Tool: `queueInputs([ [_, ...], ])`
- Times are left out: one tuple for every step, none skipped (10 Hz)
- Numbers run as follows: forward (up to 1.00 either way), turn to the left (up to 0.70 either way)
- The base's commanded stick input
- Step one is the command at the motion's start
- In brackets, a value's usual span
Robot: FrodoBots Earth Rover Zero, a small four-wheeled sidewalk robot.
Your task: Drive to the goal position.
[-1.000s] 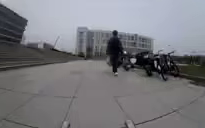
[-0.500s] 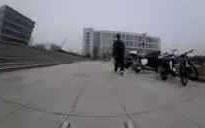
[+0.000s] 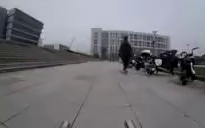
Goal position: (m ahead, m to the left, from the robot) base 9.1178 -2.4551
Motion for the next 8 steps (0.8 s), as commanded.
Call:
queueInputs([
  [1.00,-0.31],
  [1.00,-0.40],
  [1.00,-0.40],
  [1.00,-0.40],
  [1.00,-0.04],
  [1.00,0.08],
  [1.00,0.14],
  [1.00,0.08],
])
